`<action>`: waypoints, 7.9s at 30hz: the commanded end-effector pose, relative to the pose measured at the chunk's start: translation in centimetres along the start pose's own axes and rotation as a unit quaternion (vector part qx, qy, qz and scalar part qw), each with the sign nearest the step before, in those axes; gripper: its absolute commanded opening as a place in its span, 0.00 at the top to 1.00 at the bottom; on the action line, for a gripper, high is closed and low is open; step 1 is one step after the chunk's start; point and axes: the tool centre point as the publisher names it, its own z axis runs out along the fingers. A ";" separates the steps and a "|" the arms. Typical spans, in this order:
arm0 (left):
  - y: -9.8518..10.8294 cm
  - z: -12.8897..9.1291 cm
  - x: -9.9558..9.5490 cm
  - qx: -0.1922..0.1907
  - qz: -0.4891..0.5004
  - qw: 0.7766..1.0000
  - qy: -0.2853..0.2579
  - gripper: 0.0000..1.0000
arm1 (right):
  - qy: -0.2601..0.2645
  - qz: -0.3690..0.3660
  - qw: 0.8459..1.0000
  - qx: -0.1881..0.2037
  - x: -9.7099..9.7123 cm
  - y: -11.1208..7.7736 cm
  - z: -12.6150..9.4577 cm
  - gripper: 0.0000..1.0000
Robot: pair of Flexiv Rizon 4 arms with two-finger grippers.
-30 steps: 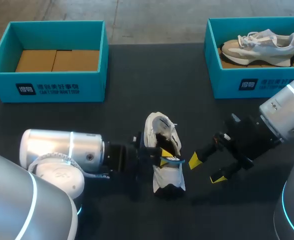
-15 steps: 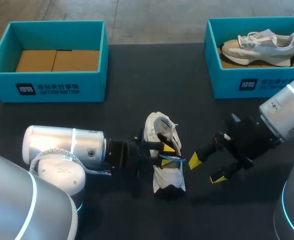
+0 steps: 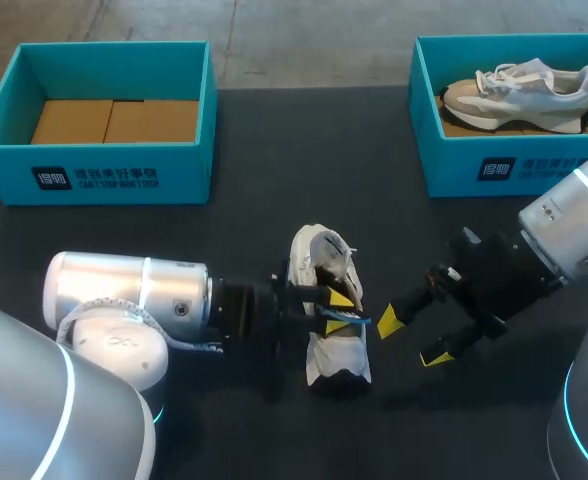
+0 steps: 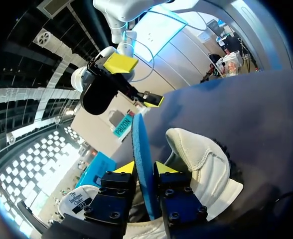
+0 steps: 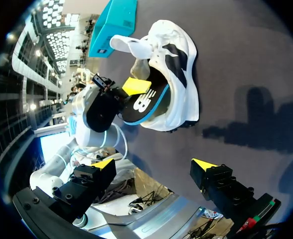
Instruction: Take the shoe out of the shoebox, open the shoe tongue, remove and reinsert the insole, then place the shoe into the shoebox
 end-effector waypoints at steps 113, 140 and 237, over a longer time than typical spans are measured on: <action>-0.3 -1.6 0.4 -0.013 0.011 0.999 0.048 0.78 | 0.000 0.000 1.000 -0.002 0.0 -0.1 0.1 0.00; 1.6 -0.7 1.9 -0.062 0.002 0.992 0.114 1.00 | 0.000 0.000 1.000 -0.002 0.0 -0.1 0.1 0.00; -2.1 -5.4 -1.5 -0.055 0.003 0.973 0.223 0.81 | 0.000 0.000 1.000 -0.002 0.0 -0.1 0.1 0.00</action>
